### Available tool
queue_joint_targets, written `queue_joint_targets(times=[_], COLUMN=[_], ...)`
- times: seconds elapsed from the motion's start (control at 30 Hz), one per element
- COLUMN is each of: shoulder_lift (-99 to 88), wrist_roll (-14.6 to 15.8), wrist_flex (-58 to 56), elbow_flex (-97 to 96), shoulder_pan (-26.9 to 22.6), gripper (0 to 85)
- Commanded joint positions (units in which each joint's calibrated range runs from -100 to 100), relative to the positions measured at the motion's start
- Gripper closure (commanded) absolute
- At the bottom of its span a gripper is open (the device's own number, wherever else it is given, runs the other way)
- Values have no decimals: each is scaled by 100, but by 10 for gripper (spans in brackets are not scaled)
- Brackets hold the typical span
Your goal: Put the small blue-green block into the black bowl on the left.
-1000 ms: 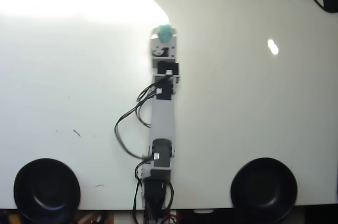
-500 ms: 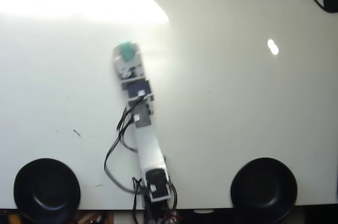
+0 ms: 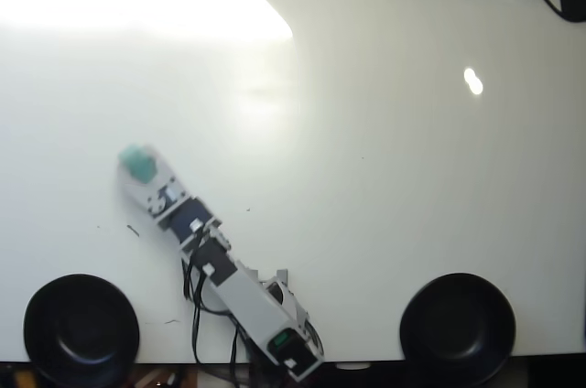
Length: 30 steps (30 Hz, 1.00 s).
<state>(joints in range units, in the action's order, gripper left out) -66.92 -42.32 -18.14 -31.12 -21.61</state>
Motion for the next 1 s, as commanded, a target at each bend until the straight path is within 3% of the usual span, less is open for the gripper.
queue_joint_targets(times=[0.0,0.97], shoulder_lift=[-480,-651], wrist_roll=[54,-147], wrist_flex=[-30,156], elbow_flex=[6,-696], shoulder_pan=[-200,-2388], gripper=[821,821])
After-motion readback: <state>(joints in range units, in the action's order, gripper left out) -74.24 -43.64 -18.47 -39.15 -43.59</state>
